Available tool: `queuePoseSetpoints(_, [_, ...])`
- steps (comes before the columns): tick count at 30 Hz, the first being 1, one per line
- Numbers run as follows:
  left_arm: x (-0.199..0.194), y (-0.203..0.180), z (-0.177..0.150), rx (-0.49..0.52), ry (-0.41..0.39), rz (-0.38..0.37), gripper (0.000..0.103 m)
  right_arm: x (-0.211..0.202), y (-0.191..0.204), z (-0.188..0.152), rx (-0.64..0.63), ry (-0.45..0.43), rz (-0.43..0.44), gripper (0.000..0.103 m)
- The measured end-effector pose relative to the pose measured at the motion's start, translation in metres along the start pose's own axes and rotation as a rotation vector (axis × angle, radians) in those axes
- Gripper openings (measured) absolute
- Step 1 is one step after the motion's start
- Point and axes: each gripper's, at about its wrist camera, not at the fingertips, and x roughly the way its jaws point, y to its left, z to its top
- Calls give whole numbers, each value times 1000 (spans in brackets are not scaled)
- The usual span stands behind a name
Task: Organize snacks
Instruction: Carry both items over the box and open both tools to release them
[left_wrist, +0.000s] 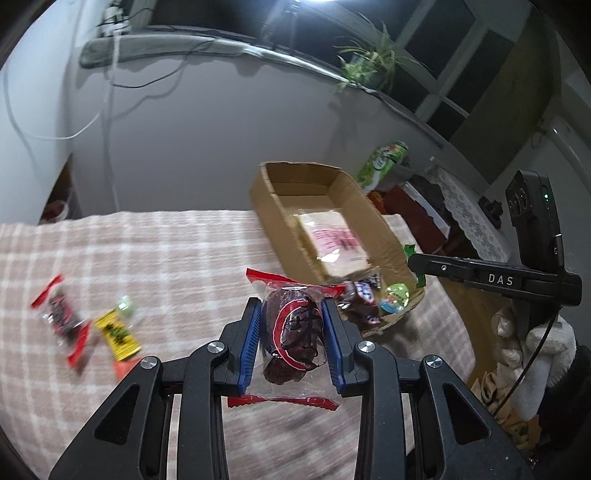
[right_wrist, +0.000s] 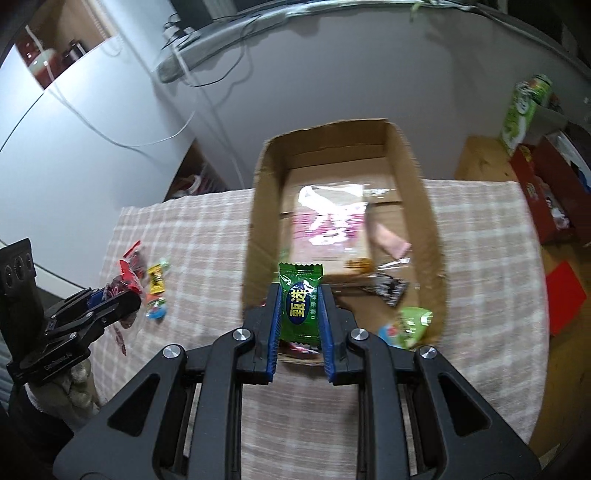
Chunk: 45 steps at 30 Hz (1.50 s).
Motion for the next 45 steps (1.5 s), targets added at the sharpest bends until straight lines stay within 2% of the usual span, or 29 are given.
queuePoseSetpoints(13, [51, -44, 23, 81, 46, -46, 31, 9, -41, -4, 54, 11, -60, 20])
queuePoseSetpoints(23, [70, -64, 29, 119, 72, -54, 31, 16, -52, -5, 72, 20, -67, 20])
queuePoseSetpoints(39, [87, -80, 36, 171, 103, 8, 32, 23, -58, -2, 68, 28, -75, 20])
queuePoseSetpoints(41, [88, -81, 36, 173, 105, 21, 37, 23, -58, -1, 68, 27, -79, 22])
queuePoseSetpoints(44, [86, -80, 38, 177, 99, 23, 38, 23, -59, 0, 69, 27, -87, 25])
queuePoseSetpoints(45, [85, -81, 38, 180, 96, 26, 39, 23, -59, 0, 71, 27, -92, 32])
